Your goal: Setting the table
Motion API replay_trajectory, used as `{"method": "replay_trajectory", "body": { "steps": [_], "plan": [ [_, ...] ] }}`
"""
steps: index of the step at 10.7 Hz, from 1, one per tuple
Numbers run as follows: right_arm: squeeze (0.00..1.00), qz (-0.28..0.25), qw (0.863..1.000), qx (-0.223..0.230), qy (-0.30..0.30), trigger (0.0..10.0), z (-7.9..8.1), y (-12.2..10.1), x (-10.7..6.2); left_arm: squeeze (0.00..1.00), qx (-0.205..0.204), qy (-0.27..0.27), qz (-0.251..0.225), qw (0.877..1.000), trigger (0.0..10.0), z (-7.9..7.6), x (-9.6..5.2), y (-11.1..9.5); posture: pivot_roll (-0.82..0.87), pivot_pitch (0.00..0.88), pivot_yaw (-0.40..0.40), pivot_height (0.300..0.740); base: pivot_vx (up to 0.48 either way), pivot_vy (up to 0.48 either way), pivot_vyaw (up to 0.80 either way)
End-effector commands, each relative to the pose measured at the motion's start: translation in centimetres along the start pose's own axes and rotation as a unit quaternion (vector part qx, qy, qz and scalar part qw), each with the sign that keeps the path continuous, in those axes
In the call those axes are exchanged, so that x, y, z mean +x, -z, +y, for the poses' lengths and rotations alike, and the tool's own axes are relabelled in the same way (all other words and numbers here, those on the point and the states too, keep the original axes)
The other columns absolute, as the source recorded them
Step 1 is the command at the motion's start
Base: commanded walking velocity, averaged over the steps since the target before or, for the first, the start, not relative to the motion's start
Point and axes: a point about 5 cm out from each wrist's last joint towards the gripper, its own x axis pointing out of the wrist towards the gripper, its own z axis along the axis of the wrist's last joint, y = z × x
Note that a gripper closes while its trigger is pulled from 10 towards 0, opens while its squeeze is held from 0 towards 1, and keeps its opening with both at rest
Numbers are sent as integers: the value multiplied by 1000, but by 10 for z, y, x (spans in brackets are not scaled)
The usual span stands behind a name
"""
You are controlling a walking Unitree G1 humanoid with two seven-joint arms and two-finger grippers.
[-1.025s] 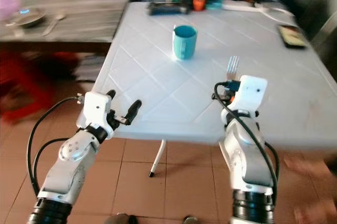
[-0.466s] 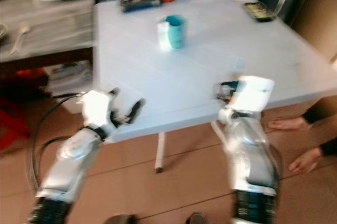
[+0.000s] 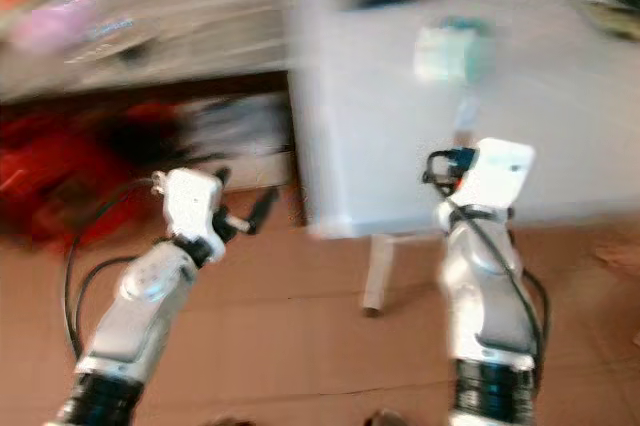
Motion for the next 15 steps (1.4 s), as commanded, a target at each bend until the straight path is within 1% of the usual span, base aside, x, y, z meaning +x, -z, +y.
{"method": "replay_trajectory", "body": {
  "steps": [1, 10, 11, 12, 13, 14, 15],
  "plan": [
    [0, -6, 1000, -3, 13, 10000, -8, -4, 0, 0, 0, 7, -6, 1000, 10000, -4, 3, -3, -45, 152, 47, 740, 0, 480, 0],
    [0, -4, 1000, -1, 14, 10000, -10, 0, 1, 0, 1, 4, -4, 1000, 10000, -4, 4, -2, -44, 146, 48, 740, 0, 469, 0],
    [0, -3, 1000, -2, 13, 10000, -10, 1, 0, 0, 0, 3, -8, 1000, 10000, -3, 3, -4, -44, 146, 48, 740, 0, 0, 0],
    [0, -2, 1000, -2, 11, 10000, -9, 1, 1, 0, -2, 20, -18, 1000, 10000, -4, 2, -6, -43, 144, 45, 740, 0, 0, 0],
    [0, -3, 1000, -3, 9, 10000, -8, 0, 1, 0, -2, 34, -17, 999, 10000, -5, 2, -6, -43, 144, 45, 740, 0, 0, 0],
    [0, -8, 1000, -5, 9, 10000, -9, -1, 1, 0, -13, 39, -22, 999, 10000, -5, 1, -8, -44, 142, 44, 740, 0, 0, 0],
    [0, -9, 1000, -7, 8, 10000, -9, -1, 1, 0, -14, 42, -23, 999, 10000, -5, 1, -8, -44, 142, 44, 740, 319, 0, 0]
  ]
}}
